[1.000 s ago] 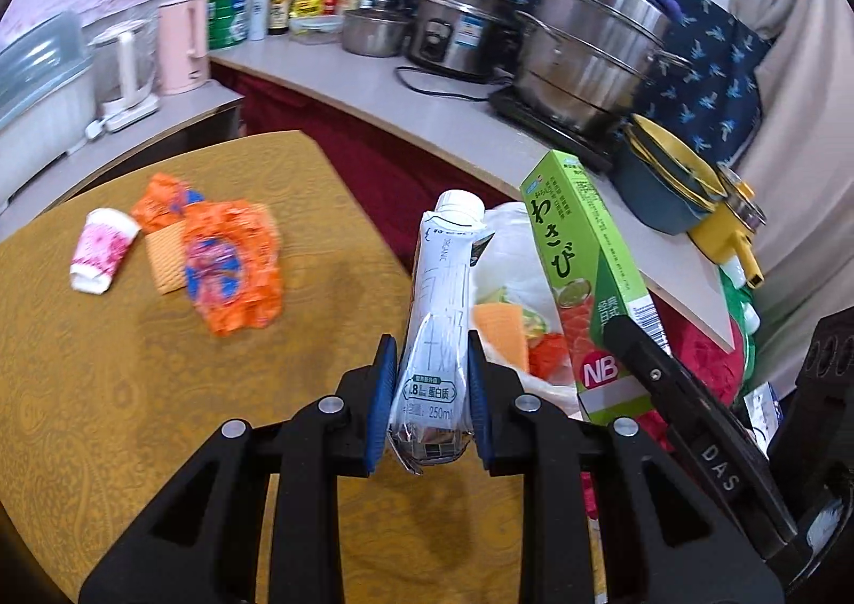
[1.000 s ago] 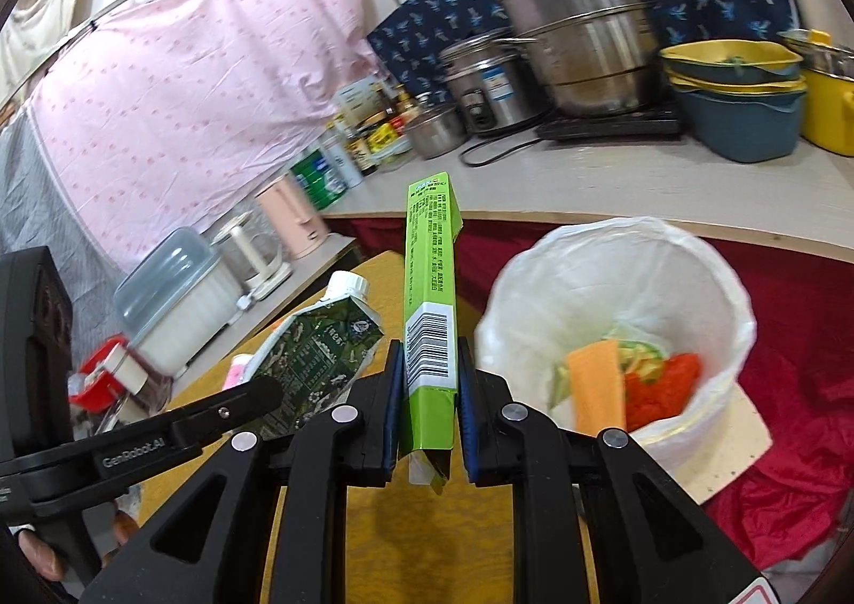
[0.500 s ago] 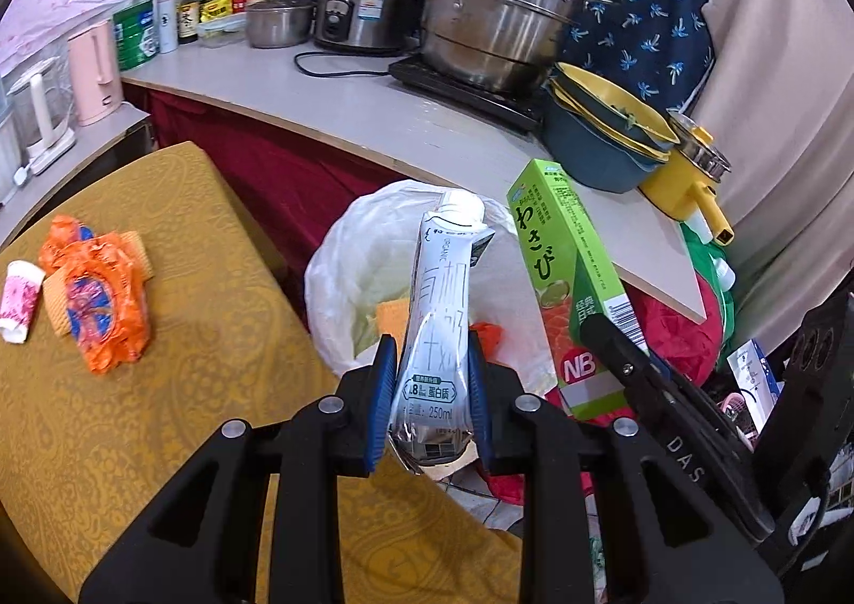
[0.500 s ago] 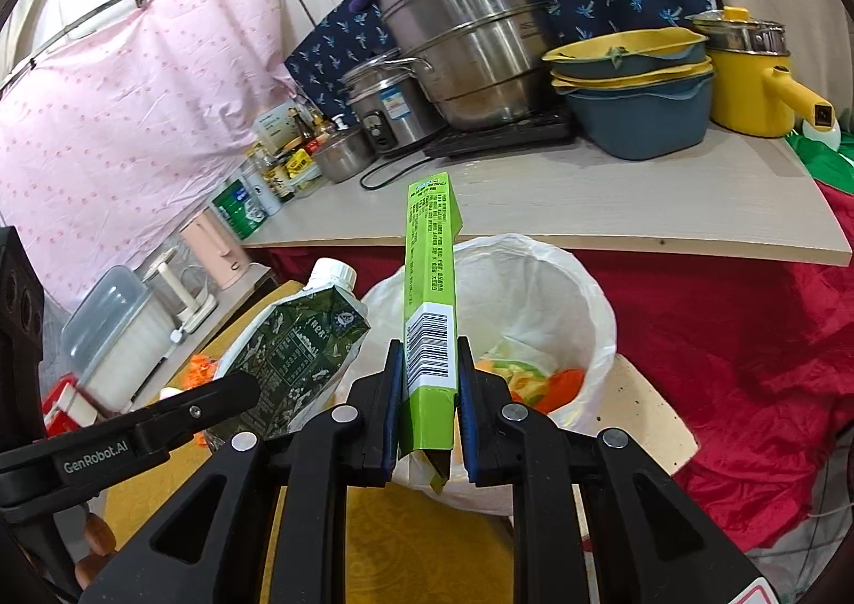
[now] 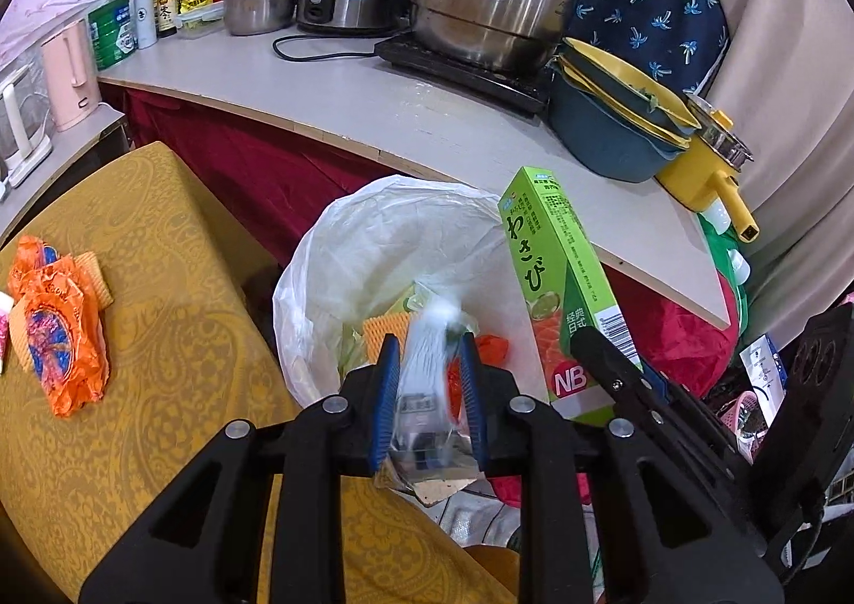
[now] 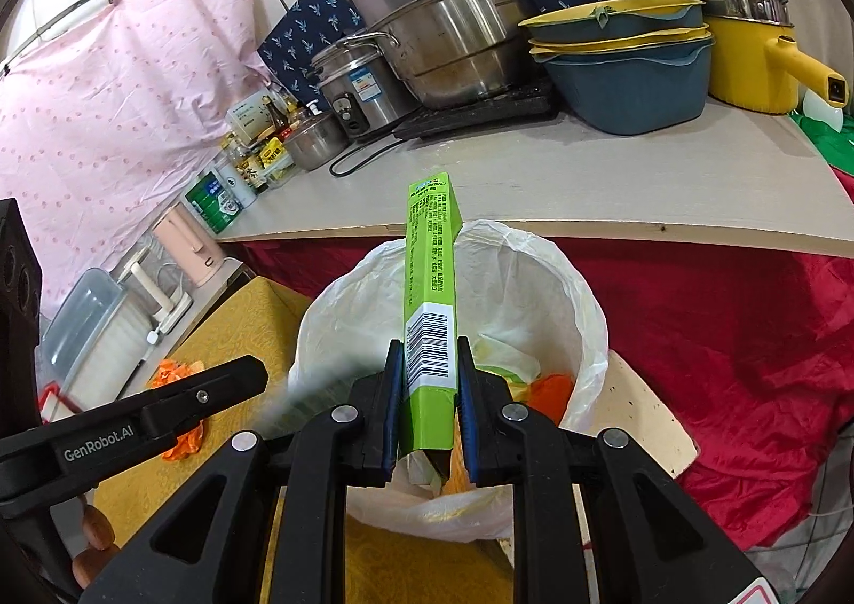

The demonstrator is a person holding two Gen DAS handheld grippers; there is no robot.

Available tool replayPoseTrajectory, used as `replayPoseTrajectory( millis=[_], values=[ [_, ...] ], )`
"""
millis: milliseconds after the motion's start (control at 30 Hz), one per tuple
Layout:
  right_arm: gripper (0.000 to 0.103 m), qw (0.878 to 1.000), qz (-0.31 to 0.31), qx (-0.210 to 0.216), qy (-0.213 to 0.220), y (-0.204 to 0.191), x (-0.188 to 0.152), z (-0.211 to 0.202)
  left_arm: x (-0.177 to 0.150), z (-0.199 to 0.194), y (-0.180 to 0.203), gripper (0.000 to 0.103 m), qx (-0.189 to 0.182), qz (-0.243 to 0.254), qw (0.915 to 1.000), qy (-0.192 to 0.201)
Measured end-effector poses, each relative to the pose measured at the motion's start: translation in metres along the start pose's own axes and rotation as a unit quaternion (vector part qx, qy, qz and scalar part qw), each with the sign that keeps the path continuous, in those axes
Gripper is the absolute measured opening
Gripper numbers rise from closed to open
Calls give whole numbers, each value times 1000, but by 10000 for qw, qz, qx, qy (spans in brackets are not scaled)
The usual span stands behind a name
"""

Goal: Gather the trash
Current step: 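Open both tools to drop the carton and wasabi box into the bin, then move both open tools back over the remaining trash on the table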

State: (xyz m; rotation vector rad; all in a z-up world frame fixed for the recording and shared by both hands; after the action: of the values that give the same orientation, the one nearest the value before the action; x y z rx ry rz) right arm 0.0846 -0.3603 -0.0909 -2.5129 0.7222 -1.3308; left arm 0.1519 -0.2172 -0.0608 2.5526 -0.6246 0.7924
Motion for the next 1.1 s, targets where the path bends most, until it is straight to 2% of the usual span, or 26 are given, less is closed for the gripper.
replayPoseTrajectory(
  millis=[167,200,300,433,533,733,833,900,933,1100],
  values=[
    [25,10000,7,-87,-22,-1,5,13,7,11,-3,25,-59,-42,10000,-28],
    [32,10000,27,-77,-21,-2,7,15,8,13,-5,33,-35,-70,10000,-32],
    [42,9999,22,-137,63,-4,11,15,12,9,-12,50,69,-139,9998,101],
    [44,9998,28,-143,97,-7,13,12,13,5,-23,52,163,-187,9996,162],
    [50,9998,27,-166,128,-10,13,9,14,-1,-34,56,208,-298,9991,206],
    [51,9999,-71,-99,110,-29,13,4,14,-19,-56,57,333,-470,9978,330],
    [52,9998,-150,1,89,-45,10,2,11,-31,-71,59,408,-596,9966,392],
    [53,9997,-219,66,76,-58,9,2,10,-39,-81,71,477,-691,9955,449],
    [53,9995,-284,117,60,-68,7,2,10,-42,-86,73,516,-736,9948,481],
    [55,9981,-492,360,-45,-109,-4,5,5,-65,-118,74,647,-954,9914,616]
  ],
)
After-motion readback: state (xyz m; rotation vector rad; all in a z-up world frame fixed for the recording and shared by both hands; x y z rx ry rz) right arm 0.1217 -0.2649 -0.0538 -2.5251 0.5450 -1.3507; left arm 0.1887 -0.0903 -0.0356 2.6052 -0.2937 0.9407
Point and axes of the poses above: each gripper's, at about its wrist camera, not at the fingertips, and z roughly the way its jaws point, y to its right, x to its top, the point moved 6 cm from there along z, roughly the way its jaws point, and after that the axes turned 2 degrees about -z, right-handed, at the moved point
